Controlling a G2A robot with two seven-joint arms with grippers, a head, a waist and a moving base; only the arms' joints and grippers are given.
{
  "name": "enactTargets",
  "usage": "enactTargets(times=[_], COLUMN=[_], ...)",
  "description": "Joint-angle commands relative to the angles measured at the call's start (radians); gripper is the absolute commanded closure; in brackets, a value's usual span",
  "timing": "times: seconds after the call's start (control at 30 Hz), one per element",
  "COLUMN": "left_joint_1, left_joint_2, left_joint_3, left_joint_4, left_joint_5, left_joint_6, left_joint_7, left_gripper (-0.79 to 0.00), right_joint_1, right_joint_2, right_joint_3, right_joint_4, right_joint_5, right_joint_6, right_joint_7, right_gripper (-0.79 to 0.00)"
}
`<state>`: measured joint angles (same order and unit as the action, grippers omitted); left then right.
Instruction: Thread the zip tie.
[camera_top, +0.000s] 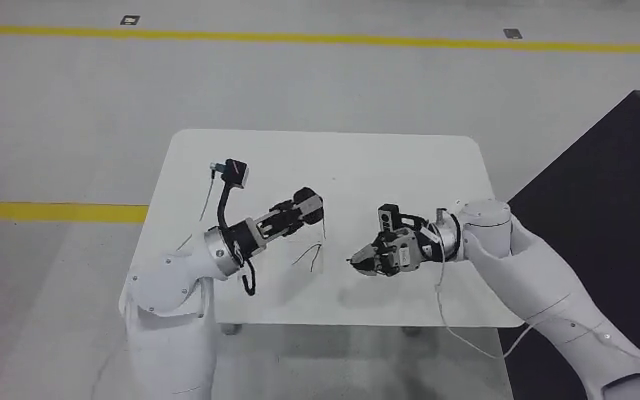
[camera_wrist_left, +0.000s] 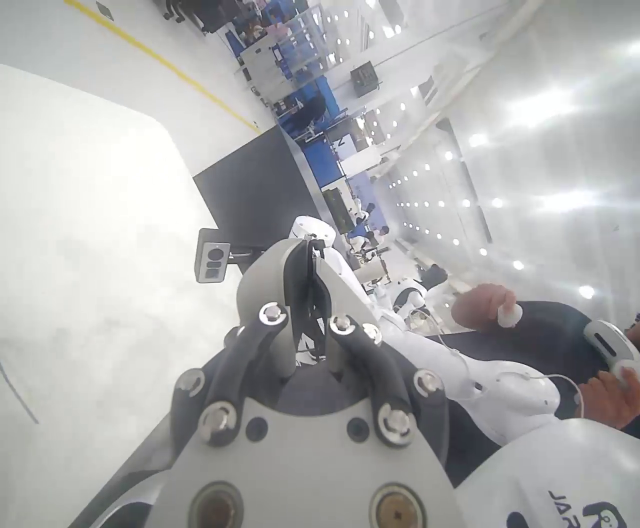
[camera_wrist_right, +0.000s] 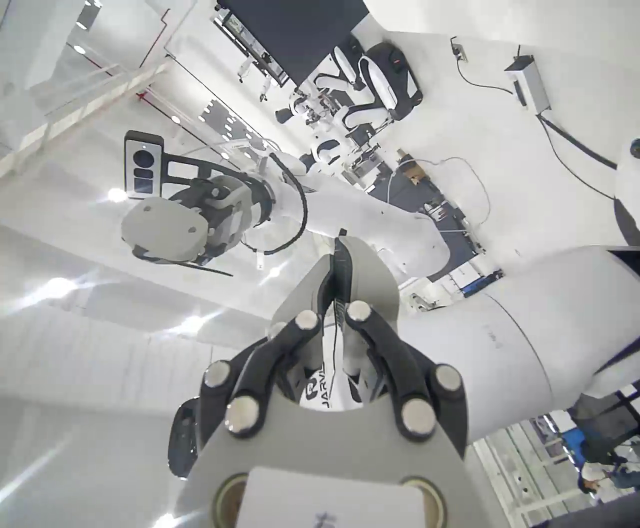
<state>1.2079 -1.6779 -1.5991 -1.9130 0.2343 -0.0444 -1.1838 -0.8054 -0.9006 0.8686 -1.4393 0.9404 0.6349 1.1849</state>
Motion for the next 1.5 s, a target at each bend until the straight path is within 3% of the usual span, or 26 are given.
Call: enactTargets(times=[0.0,0.4,0.47,0.53,0.63,0.73,0.83,0.9,1.03,1.1,1.4,1.47], left_joint_1=[0.001,0.001,0.007,0.009,0.002,-0.028,-0.059,-0.077,-0.089,-0.082,-0.082,-0.081], left_joint_2=[0.0,0.0,0.0,0.0,0.001,0.011,0.027,0.035,0.051,0.062,0.062,0.064], left_joint_3=[0.001,0.001,0.004,0.021,0.027,0.023,0.003,-0.01,0.017,0.023,0.023,0.041], left_joint_4=[-0.001,-0.001,-0.015,-0.038,-0.001,0.067,0.136,0.166,0.146,0.141,0.141,0.115], left_joint_5=[0.003,0.003,-0.018,-0.08,-0.281,-0.493,-0.599,-0.667,-0.703,-0.642,-0.642,-0.628], left_joint_6=[-0.001,-0.001,-0.009,-0.071,-0.197,-0.3,-0.399,-0.434,-0.475,-0.514,-0.514,-0.53], left_joint_7=[0.002,0.002,0.046,0.109,0.124,0.014,-0.127,-0.158,-0.117,-0.078,-0.078,-0.061], left_gripper=[0.0,0.0,0.0,0.0,0.0,0.0,0.0,0.0,0.0,0.0,0.0,0.0], right_joint_1=[-0.001,-0.001,-0.001,-0.005,-0.013,-0.009,0.005,0.011,0.017,0.017,0.017,0.006], right_joint_2=[0.0,0.0,0.0,0.0,0.009,0.033,0.066,0.09,0.139,0.153,0.153,0.149], right_joint_3=[0.0,0.0,0.0,-0.003,-0.035,-0.059,-0.058,-0.048,-0.027,-0.003,-0.003,-0.008], right_joint_4=[0.0,0.0,0.0,-0.016,-0.108,-0.143,-0.148,-0.146,-0.159,-0.164,-0.164,-0.215], right_joint_5=[0.001,0.001,0.001,-0.008,-0.11,-0.144,-0.156,-0.142,-0.144,-0.142,-0.142,-0.149], right_joint_6=[0.001,0.001,0.001,-0.006,-0.053,-0.126,-0.187,-0.231,-0.28,-0.274,-0.274,-0.316], right_joint_7=[-0.001,-0.001,-0.001,-0.008,0.053,0.127,0.188,0.232,0.28,0.275,0.275,0.245], right_gripper=[0.0,0.0,0.0,0.0,0.0,0.0,0.0,0.0,0.0,0.0,0.0,0.0])
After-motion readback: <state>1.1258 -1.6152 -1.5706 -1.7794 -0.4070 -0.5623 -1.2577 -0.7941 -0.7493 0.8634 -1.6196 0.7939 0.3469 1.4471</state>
